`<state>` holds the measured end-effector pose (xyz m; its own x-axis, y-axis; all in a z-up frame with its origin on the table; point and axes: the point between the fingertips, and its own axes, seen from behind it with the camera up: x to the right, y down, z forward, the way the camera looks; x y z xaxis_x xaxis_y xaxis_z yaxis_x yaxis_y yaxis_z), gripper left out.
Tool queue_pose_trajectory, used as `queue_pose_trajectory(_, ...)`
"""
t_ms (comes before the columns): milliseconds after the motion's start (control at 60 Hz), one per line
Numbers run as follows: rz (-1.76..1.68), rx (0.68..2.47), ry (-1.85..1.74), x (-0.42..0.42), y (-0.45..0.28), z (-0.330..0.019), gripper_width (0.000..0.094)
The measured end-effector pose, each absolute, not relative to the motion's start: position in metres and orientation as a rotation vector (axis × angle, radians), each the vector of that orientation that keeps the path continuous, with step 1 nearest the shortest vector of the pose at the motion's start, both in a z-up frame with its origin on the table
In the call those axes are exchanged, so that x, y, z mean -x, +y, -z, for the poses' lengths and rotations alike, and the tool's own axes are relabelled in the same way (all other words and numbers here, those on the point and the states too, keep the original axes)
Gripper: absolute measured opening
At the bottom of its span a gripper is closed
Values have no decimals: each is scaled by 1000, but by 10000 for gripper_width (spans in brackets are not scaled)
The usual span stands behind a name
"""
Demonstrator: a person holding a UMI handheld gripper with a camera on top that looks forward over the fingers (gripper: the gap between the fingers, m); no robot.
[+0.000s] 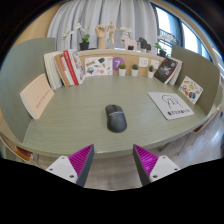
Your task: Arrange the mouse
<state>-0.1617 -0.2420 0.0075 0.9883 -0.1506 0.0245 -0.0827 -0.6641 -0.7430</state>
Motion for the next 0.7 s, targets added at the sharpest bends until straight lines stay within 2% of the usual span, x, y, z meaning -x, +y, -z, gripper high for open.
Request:
queue_pose_trajectory(133,85,2335,110,140,-204,12,769)
queue_pose_trajectory(217,28,2310,107,137,-172,13,782)
queue_pose_trajectory(417,15,2315,76,131,-118,14,748)
queue_pose_trajectory(467,16,2332,73,131,-112,14,694)
queue_pose_trajectory(533,7,2356,69,131,-110,14,560)
queue_pose_trajectory(567,2,2366,65,130,-109,15,464)
queue_pose_trajectory(700,-24,2392,47,131,-111,15,390)
